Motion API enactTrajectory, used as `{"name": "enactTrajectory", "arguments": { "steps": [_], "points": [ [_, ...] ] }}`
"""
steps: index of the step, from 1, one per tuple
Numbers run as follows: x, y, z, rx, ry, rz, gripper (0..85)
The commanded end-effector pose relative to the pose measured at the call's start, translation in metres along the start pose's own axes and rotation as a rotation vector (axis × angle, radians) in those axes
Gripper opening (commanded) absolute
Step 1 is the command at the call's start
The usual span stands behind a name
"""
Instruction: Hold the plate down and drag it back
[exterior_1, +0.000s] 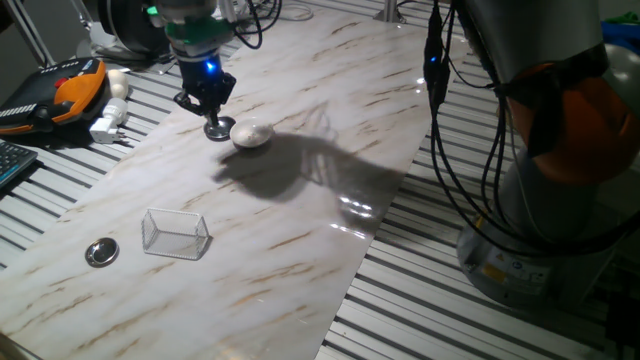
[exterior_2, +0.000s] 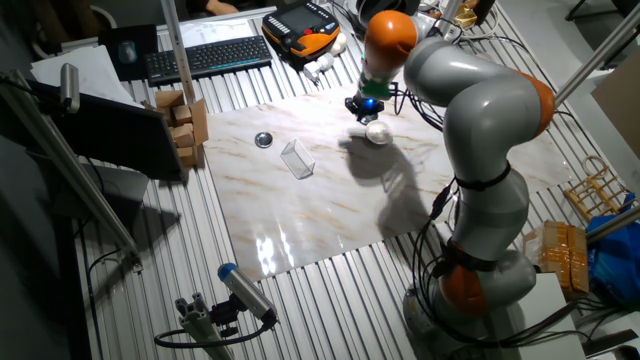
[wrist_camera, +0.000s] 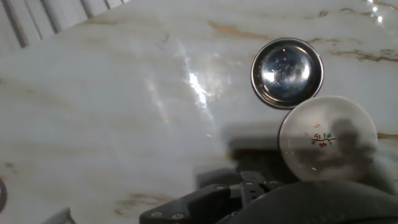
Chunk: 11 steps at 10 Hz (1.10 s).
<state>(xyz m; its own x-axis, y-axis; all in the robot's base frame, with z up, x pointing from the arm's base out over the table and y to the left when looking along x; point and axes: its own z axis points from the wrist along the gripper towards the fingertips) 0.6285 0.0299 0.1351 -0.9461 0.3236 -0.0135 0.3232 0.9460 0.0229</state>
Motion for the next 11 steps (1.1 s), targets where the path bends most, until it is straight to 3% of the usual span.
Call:
{"name": "enactTrajectory", "arguments": {
  "steps": [1, 3, 5, 6, 7, 9, 10, 11],
  "points": [
    [0.001, 0.0004, -0.0003, 0.002, 0.006, -0.238, 0.0],
    [0.0043, 0.0033, -0.0002, 0.002, -0.005, -0.27, 0.0],
    [0.003, 0.0043, 0.0012, -0.019, -0.01, -0.268, 0.0],
    [0.003, 0.0043, 0.0012, -0.027, -0.032, -0.235, 0.0],
    [0.003, 0.0043, 0.0012, -0.007, -0.06, -0.215, 0.0],
    [0.003, 0.0043, 0.0012, 0.061, -0.118, -0.211, 0.0],
    [0.003, 0.0043, 0.0012, 0.075, -0.122, -0.231, 0.0],
    [0.003, 0.0043, 0.0012, 0.084, -0.108, -0.279, 0.0]
  ]
}}
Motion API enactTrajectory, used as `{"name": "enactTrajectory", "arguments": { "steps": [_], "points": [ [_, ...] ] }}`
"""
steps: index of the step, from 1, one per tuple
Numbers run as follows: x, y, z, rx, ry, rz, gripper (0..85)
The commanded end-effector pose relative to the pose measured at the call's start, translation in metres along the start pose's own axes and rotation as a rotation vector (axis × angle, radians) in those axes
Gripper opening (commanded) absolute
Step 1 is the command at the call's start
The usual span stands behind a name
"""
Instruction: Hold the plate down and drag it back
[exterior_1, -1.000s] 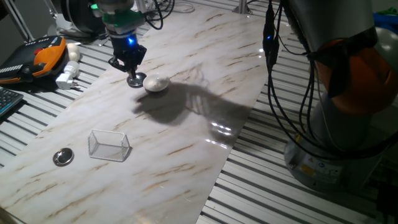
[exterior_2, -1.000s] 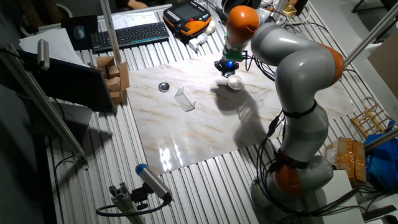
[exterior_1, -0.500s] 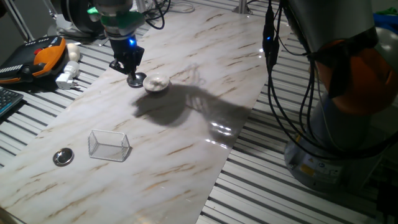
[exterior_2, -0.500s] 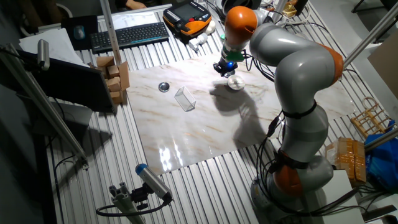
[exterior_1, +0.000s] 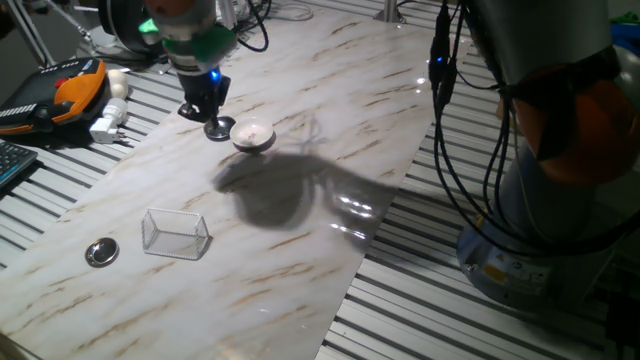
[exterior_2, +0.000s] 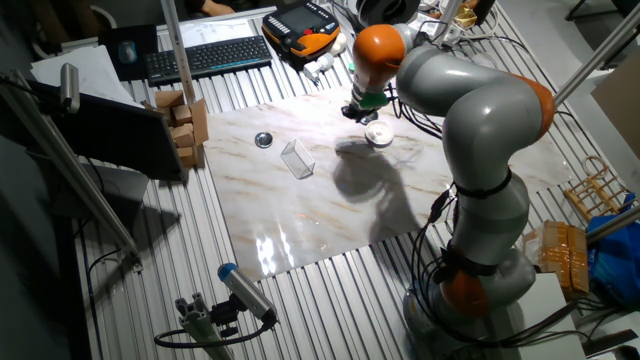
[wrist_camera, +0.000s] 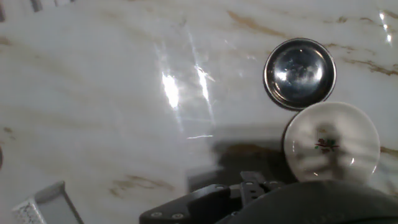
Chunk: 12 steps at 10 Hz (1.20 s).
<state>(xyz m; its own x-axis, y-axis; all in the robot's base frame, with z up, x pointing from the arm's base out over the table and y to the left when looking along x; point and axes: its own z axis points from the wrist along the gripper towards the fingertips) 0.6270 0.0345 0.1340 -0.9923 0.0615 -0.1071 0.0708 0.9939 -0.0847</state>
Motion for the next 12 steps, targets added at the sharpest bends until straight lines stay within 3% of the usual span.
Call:
{"name": "enactTrajectory", "arguments": {
  "steps": [1, 2, 3, 4, 5, 6, 8, 9, 10, 12],
  "points": [
    [0.0, 0.0, 0.0, 0.003, 0.012, -0.099, 0.0],
    [0.0, 0.0, 0.0, -0.004, 0.019, -0.209, 0.0],
    [0.0, 0.0, 0.0, -0.033, 0.015, -0.237, 0.0],
    [0.0, 0.0, 0.0, -0.022, 0.006, -0.226, 0.0],
    [0.0, 0.0, 0.0, -0.009, 0.022, -0.217, 0.0],
    [0.0, 0.0, -0.005, -0.036, 0.052, -0.204, 0.0],
    [0.006, 0.0, -0.035, -0.019, 0.071, -0.187, 0.0],
    [0.011, -0.001, -0.049, -0.039, 0.071, -0.18, 0.0],
    [0.018, -0.002, -0.063, -0.046, 0.046, -0.179, 0.0],
    [0.039, 0.003, -0.08, -0.076, 0.055, -0.141, 0.0]
  ]
}}
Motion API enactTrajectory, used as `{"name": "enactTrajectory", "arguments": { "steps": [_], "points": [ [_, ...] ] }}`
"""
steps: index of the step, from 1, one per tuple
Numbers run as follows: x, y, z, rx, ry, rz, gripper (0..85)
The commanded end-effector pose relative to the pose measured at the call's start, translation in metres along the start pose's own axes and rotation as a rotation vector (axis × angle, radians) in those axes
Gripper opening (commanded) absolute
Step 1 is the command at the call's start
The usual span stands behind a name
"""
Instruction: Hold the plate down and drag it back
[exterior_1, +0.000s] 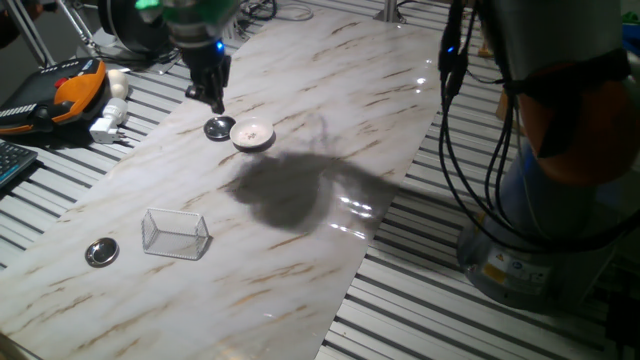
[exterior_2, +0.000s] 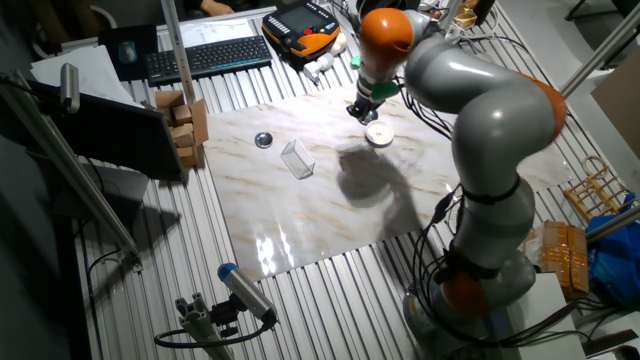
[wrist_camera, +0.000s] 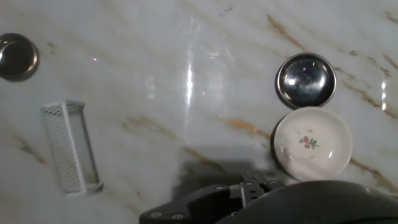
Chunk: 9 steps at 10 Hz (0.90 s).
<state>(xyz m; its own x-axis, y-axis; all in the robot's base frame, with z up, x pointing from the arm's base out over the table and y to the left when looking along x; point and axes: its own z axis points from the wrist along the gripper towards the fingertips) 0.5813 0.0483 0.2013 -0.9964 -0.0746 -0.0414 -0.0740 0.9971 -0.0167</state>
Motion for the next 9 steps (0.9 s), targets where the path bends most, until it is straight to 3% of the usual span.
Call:
{"name": "enactTrajectory", "arguments": {
  "steps": [1, 2, 5, 9],
  "points": [
    [0.007, 0.003, -0.013, -0.029, 0.014, 0.013, 0.0],
    [0.013, 0.004, -0.016, -0.041, 0.024, 0.013, 0.0],
    [0.024, 0.01, -0.021, -0.003, 0.004, 0.018, 0.0],
    [0.03, 0.006, -0.016, -0.015, -0.005, 0.025, 0.0]
  ]
}}
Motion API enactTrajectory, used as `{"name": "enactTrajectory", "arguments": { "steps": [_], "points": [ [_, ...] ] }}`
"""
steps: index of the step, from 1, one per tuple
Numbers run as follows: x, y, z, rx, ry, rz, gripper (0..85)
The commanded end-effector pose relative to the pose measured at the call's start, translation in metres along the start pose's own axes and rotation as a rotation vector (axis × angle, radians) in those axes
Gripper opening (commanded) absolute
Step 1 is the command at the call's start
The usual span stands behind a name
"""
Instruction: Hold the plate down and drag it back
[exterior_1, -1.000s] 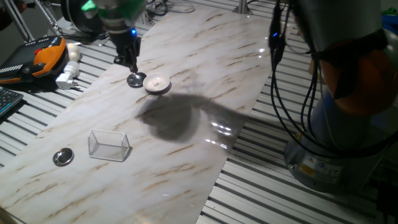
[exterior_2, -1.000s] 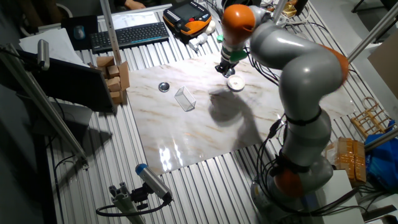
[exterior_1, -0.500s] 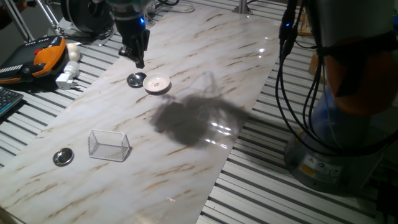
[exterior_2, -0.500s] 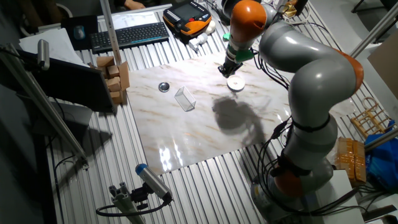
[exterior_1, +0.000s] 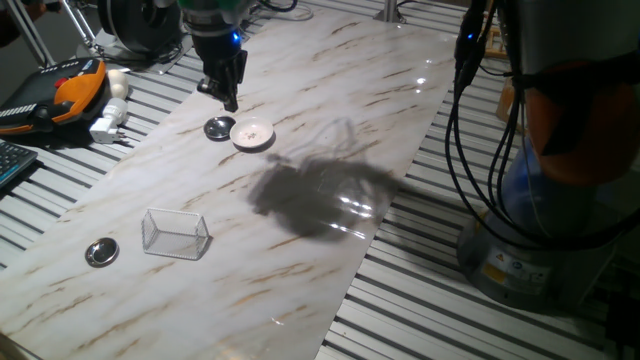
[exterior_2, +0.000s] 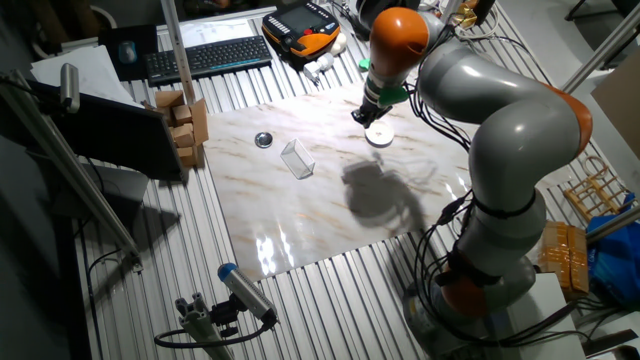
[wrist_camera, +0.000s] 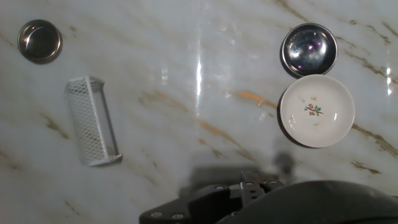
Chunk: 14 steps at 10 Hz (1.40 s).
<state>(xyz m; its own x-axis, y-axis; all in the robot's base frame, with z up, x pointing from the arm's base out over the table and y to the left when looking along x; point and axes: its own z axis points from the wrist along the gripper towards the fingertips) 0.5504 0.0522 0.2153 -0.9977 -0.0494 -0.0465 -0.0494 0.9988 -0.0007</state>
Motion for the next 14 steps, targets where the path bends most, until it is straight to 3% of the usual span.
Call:
{"name": "enactTrajectory", "arguments": {
  "steps": [1, 11, 14],
  "points": [
    [-0.0003, -0.0005, 0.0011, -0.003, 0.0, 0.001, 0.0],
    [-0.0037, -0.0036, 0.0079, -0.022, -0.018, 0.024, 0.0],
    [0.0, -0.0029, 0.0092, -0.016, -0.017, 0.028, 0.0]
  ]
}}
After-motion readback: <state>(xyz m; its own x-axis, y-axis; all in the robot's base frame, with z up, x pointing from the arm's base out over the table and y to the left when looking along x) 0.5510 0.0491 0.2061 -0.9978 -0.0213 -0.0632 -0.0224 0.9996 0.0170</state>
